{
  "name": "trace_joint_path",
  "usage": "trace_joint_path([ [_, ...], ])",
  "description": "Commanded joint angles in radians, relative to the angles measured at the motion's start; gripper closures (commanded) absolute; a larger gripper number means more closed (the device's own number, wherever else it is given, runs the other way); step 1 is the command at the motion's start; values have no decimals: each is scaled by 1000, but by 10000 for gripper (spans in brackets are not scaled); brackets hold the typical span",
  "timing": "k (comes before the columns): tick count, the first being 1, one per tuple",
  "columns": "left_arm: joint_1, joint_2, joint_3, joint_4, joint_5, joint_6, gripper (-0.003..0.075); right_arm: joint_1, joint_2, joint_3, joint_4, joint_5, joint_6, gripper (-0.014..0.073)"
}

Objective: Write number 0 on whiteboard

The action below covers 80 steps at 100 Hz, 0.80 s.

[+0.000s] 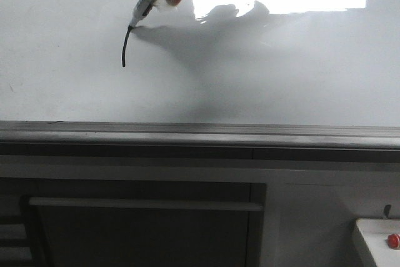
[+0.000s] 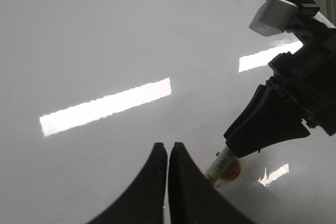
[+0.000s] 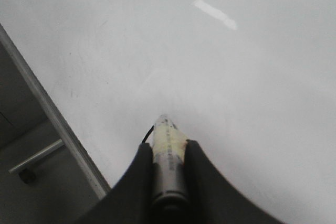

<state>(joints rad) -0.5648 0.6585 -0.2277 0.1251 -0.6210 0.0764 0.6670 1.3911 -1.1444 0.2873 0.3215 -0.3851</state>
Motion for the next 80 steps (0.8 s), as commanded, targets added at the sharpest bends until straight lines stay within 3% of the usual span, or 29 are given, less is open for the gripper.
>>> trace_joint_path([
  [1,-7,-1,-22,-16,-66,-1,741,-29,-35,-49,-34,-32,-10,667],
  [35,-7,-1,-22,-16,-66,-1,741,-84,-101,-42,-34,115,-8,657],
  [80,-7,-1,-22,-16,-66,-1,741,-55,-88,95,-7,79,8,657],
])
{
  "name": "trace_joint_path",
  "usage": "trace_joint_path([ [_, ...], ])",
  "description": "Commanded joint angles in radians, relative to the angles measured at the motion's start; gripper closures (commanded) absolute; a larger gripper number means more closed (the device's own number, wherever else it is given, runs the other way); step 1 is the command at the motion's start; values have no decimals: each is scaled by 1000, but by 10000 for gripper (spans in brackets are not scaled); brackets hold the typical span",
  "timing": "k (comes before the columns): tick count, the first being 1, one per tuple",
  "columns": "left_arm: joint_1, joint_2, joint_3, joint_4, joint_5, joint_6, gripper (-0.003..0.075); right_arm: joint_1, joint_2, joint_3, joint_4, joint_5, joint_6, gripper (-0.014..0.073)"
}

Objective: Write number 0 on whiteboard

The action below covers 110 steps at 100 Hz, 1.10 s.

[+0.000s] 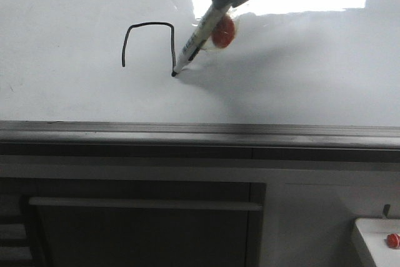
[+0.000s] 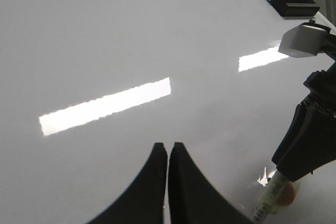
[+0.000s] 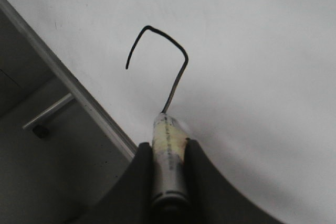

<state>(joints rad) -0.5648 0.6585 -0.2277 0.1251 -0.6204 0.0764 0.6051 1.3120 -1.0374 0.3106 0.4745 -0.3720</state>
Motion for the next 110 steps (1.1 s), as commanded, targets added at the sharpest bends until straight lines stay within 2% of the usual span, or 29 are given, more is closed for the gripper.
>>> trace_joint_path([
  [1,-7,-1,-22,-16,-67,-1,741,9,-9,-13,-30,-76,-5,657],
  [17,-7,-1,-22,-16,-67,-1,741,62,24,-19,-30,-159,-5,658],
  [70,-7,-1,-22,-15,-67,-1,741,81,81,-181,-30,-148,-5,660],
  [90,-7,-1,-22,-11,-67,-1,741,86,75,-191,-32,-138,-5,660],
  [97,-7,-1,-22,14,-67,-1,741,101,59,-191,-32,-120,-14,660],
  [110,-7,-1,-22,147,-45,-9,734,147,22,-191,-34,-47,-24,660],
])
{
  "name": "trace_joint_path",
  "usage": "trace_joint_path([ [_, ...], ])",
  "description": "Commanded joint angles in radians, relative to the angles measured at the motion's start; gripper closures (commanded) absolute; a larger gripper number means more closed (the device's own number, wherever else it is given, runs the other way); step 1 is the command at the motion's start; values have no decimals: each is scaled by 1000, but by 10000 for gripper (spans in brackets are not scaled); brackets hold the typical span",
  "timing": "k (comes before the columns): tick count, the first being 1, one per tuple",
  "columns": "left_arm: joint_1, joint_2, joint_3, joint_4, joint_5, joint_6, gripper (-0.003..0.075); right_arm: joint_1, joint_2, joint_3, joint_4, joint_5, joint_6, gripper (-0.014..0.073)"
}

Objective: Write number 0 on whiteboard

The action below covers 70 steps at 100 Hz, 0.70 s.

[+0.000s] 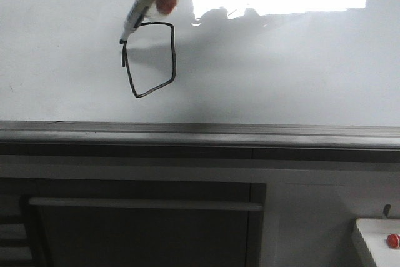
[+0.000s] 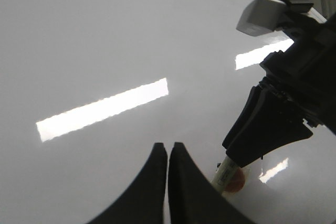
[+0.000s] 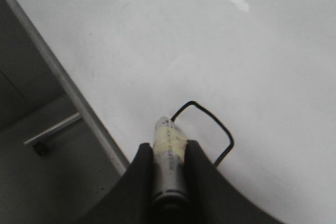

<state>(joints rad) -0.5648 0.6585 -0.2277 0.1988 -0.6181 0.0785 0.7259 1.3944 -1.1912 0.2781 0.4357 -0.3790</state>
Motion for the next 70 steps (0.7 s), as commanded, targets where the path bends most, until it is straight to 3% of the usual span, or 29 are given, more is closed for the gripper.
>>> trace_joint_path([
  [1,-7,-1,-22,84,-43,-12,727,28,-63,-38,-3,6,-17,660],
  [7,-7,5,-22,181,-5,-21,679,52,-79,-38,-31,64,-22,660],
  [16,-7,28,-22,316,24,-71,540,72,-92,-38,-75,154,-22,660],
  [27,-7,79,-22,369,13,-107,395,72,-106,-38,-75,191,-22,660],
  [70,-7,425,-54,385,-136,-107,407,164,-122,-38,-75,158,-22,660],
])
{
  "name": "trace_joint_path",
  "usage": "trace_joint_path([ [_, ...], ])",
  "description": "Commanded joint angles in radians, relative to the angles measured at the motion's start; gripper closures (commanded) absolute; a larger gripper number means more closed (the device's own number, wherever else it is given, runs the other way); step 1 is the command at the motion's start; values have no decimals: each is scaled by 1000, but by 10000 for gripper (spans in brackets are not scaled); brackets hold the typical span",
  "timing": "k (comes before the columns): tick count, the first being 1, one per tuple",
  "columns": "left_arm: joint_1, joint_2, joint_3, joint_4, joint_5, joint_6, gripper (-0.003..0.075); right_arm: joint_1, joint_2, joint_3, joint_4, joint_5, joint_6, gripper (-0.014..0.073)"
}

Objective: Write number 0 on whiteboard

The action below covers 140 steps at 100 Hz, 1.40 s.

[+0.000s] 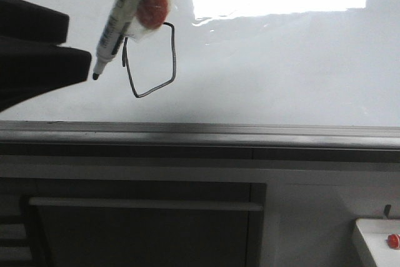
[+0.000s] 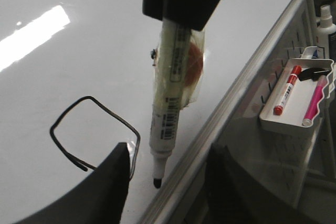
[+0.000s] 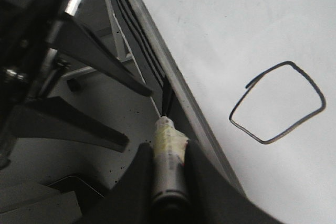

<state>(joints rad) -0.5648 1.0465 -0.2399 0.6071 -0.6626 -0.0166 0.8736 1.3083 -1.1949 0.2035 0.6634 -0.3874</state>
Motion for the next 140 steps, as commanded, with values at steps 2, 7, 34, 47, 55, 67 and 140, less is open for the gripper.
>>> trace_joint_path([
  [2,-7,45,-42,-24,-93,-12,407,21,-36,-34,0,-69,-13,660],
  [7,-7,61,-45,-22,-104,-12,407,29,-36,-34,0,-69,-13,660],
  [34,-7,75,-45,-22,-114,-12,616,33,-36,-34,0,-67,-13,660],
  [47,-7,75,-45,-17,-115,-12,741,33,-36,-34,2,-67,-13,660],
  [55,-7,75,-45,-14,-115,-12,741,33,-36,-34,2,-67,-13,660],
  [67,-7,75,-45,-14,-115,-12,741,33,-35,-34,5,-75,-13,659],
  [140,-7,75,-45,-541,-108,-12,741,29,-37,-34,5,-386,4,14],
])
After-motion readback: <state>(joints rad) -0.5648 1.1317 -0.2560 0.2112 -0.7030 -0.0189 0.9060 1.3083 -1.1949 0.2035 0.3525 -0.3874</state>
